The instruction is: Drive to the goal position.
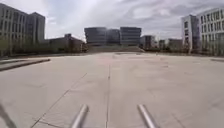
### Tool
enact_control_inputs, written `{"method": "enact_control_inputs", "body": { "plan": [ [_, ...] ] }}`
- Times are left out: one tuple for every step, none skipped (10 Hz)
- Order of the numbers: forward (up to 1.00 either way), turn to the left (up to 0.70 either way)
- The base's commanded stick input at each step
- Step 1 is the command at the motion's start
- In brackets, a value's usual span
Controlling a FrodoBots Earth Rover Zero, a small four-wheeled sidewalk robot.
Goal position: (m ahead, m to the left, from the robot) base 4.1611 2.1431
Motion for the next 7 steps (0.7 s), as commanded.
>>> {"method": "enact_control_inputs", "body": {
  "plan": [
    [0.00, 0.00],
    [0.00, 0.00],
    [0.00, 0.00],
    [0.00, 0.00],
    [0.00, 0.00],
    [0.00, 0.00],
    [0.00, 0.00]
  ]
}}
